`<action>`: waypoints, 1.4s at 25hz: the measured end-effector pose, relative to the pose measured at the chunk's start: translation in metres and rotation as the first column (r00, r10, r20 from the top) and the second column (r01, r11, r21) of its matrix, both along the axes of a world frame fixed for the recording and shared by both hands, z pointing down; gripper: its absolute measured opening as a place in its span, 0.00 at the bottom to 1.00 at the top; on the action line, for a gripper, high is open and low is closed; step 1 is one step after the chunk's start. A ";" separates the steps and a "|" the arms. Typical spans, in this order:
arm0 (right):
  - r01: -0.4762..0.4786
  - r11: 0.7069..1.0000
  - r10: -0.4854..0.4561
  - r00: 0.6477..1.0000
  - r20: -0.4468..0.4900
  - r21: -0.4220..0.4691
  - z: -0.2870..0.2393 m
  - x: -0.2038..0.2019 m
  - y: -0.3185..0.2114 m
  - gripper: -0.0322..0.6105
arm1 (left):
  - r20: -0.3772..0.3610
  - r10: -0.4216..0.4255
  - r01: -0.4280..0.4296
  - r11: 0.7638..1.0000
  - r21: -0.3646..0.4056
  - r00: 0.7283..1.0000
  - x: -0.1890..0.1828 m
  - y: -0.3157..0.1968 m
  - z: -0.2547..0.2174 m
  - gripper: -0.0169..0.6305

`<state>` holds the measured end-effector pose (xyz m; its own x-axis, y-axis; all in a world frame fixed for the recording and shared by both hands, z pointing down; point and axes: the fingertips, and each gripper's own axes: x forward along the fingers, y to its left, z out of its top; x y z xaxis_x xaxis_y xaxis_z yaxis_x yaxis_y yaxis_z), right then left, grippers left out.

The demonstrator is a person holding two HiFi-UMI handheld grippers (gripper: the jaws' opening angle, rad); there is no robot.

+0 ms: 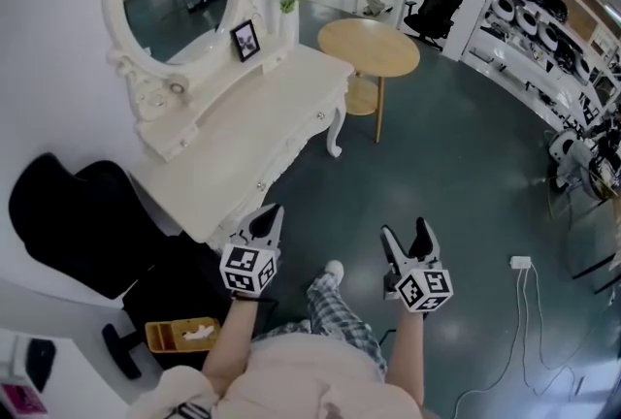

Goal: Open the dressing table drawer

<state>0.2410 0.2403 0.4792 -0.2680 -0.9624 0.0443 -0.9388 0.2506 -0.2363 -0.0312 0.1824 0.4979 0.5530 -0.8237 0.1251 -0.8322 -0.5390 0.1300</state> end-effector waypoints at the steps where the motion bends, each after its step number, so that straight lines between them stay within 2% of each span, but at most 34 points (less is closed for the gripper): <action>1: 0.001 1.000 -0.001 1.000 0.002 -0.001 0.001 0.000 -0.005 0.70 | 0.001 -0.002 0.002 1.000 0.001 1.000 0.000 -0.004 0.000 0.07; 5: 0.011 1.000 -0.011 1.000 0.001 -0.002 0.002 0.002 -0.025 0.70 | 0.003 -0.017 0.017 1.000 0.000 1.000 -0.001 -0.021 0.002 0.07; 12: 0.070 0.998 -0.070 0.997 0.011 -0.001 0.005 -0.003 -0.089 0.70 | 0.019 -0.093 0.093 0.996 -0.015 0.996 -0.017 -0.064 0.010 0.07; 16: 0.110 0.994 -0.110 0.994 0.013 0.005 0.007 -0.001 -0.148 0.70 | 0.019 -0.148 0.148 0.989 -0.012 0.989 -0.023 -0.106 0.011 0.07; 20: 0.172 0.985 -0.172 0.985 0.012 0.029 0.008 0.002 -0.238 0.70 | 0.012 -0.222 0.222 0.975 -0.001 0.975 -0.027 -0.168 0.014 0.07; 23: 0.245 0.969 -0.245 0.970 0.005 0.023 0.002 -0.008 -0.306 0.70 | 0.004 -0.298 0.298 0.955 -0.009 0.955 -0.036 -0.216 0.012 0.07; 30: 0.429 0.903 -0.429 0.903 -0.014 0.016 -0.017 -0.046 -0.452 0.70 | -0.002 -0.466 0.466 0.885 0.002 0.885 -0.057 -0.309 -0.008 0.07; 35: 0.540 0.842 -0.540 0.842 -0.015 0.001 -0.016 -0.084 -0.526 0.70 | 0.006 -0.576 0.576 0.817 -0.018 0.817 -0.075 -0.341 -0.006 0.07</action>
